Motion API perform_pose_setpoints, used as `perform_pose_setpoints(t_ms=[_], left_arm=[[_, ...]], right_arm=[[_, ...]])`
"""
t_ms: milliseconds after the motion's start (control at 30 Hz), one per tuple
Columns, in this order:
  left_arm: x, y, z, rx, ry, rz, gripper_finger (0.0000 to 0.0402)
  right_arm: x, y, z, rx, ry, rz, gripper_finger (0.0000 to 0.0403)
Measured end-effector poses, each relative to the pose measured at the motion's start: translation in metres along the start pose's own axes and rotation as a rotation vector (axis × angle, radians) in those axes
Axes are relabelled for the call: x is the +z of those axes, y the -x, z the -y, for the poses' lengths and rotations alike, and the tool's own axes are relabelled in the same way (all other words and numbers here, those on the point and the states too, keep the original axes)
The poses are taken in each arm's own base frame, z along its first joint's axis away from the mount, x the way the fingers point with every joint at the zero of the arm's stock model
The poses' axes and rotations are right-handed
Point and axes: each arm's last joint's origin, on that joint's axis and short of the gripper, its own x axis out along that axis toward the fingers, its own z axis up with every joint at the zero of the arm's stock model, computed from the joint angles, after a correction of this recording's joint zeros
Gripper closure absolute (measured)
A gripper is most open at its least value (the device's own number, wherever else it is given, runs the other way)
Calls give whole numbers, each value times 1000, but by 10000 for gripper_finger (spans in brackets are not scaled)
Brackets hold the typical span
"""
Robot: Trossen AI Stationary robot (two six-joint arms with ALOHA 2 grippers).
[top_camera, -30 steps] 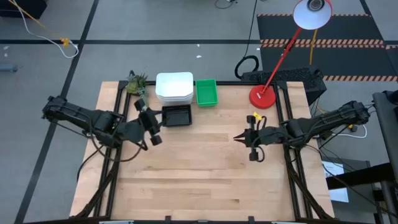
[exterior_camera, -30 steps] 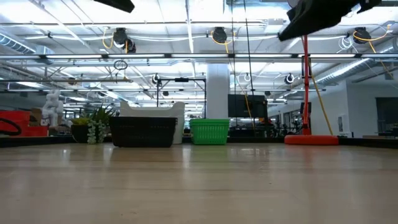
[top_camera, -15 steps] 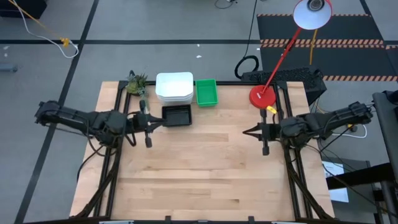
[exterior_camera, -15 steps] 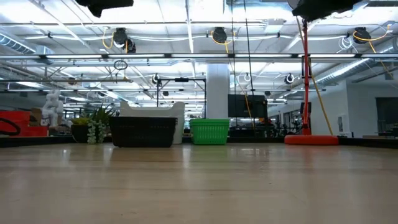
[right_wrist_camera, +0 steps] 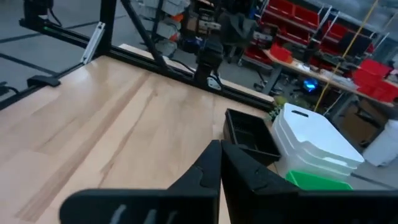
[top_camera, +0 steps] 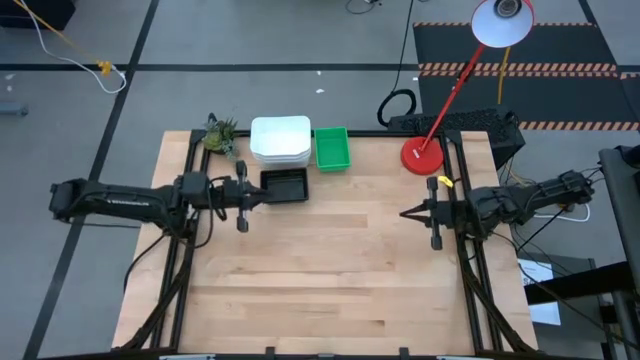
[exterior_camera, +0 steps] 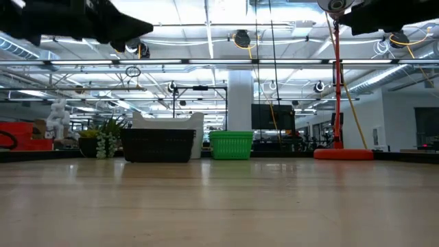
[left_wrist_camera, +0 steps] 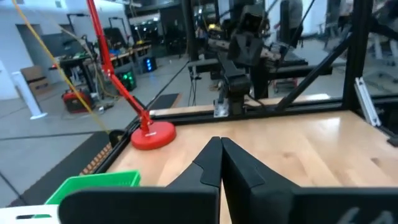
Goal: Stack baskets by color
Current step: Return to Home Position
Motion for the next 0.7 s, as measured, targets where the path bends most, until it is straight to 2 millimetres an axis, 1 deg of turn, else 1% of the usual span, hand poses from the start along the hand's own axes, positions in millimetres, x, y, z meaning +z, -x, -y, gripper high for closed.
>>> perform_pose_setpoints(t_ms=[133,233,500,600,700], left_arm=[[-21,5,-9,17,39,6,395],[-32,9,-13,12,65,11,395],[-58,19,-10,-28,108,11,395],[-65,21,-9,-30,114,-11,399],[-67,22,-8,-41,102,-15,393]], right_arm=[[-13,-3,-4,-6,5,20,402],[-25,-7,-9,-6,-4,21,403],[-59,-15,-21,8,-13,46,403],[-65,-15,-23,6,-5,54,403],[-67,-15,-23,0,9,72,403]])
